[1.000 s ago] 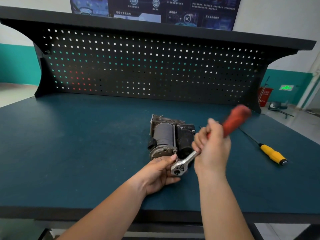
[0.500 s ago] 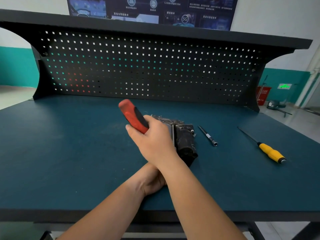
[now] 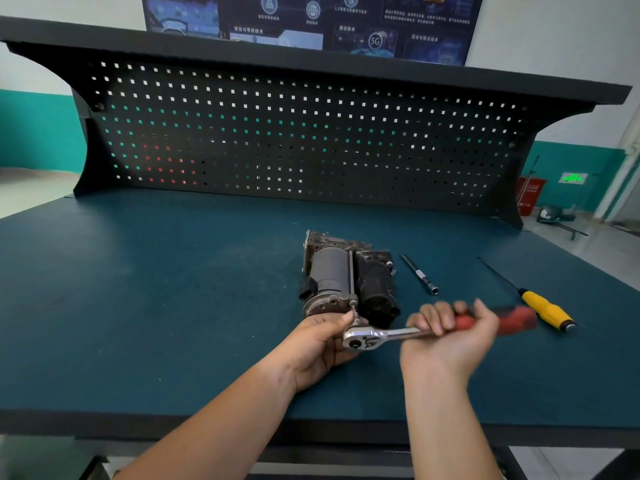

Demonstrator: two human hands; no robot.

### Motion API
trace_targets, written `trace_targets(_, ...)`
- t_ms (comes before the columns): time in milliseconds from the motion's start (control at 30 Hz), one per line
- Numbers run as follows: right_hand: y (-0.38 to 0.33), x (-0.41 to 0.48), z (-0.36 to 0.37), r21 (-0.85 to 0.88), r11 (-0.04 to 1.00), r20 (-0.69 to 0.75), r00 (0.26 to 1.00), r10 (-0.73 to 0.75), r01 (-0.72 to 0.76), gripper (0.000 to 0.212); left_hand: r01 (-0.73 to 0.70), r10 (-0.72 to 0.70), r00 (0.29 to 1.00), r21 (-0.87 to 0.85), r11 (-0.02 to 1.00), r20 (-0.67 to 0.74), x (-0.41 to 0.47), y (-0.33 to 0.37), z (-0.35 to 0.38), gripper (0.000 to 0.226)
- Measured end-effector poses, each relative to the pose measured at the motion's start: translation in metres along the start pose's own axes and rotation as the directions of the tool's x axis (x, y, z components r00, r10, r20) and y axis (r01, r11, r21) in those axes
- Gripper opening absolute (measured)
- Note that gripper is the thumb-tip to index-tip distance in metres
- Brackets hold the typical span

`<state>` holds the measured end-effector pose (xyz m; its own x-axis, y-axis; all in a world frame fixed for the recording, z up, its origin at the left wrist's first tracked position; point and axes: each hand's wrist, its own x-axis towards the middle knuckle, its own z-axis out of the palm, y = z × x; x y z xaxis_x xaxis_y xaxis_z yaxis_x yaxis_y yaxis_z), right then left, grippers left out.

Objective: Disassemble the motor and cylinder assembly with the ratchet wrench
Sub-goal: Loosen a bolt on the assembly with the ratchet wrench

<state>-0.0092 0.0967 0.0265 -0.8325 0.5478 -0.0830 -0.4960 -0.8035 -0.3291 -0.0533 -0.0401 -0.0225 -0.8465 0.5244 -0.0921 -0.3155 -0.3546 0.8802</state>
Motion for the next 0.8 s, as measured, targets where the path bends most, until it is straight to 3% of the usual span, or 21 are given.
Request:
trace_targets(133,0.007,0.003,-0.031,0.237,0.966,-0.205,0.966,0.155,-0.105,0.032,0.003,-0.003,1.0,0.01,1.0,-0.008,0.0,-0.001,0.001,0.021)
trace_targets(267,0.013,0.004,-0.033,0.319,0.944,-0.242,0.955,0.17,-0.087,0.03,0.014,-0.014,1.0,-0.01,1.0,0.002,0.001,-0.002,0.0,0.022)
trace_targets(367,0.008,0.003,-0.014,0.188,0.981,-0.146,0.987,0.065,-0.037,0.02,0.032,-0.031,0.999,-0.011,0.999,0.014,0.002,-0.002,-0.002,0.021)
trace_targets(533,0.008,-0.004,0.034,-0.207,0.976,0.108,0.993,-0.049,0.071,0.03,0.039,-0.039,0.999,-0.006,0.999,-0.025,0.003,-0.002,-0.001,0.017)
trace_targets(633,0.021,-0.01,0.057,-0.494,0.85,0.293,0.956,-0.031,0.18,0.023,0.048,-0.048,0.998,-0.005,0.999,-0.032,0.004,-0.002,0.0,0.017)
trace_targets(733,0.041,-0.016,0.067,-0.718,0.541,0.531,0.847,0.02,0.437,0.021,0.049,-0.049,0.998,-0.011,0.999,-0.034,0.006,-0.003,-0.003,0.016)
trace_targets(800,0.058,-0.023,0.068,-0.702,0.36,0.676,0.734,0.064,0.615,0.026,0.04,-0.04,0.999,-0.016,0.999,-0.018,0.007,-0.004,-0.005,0.016)
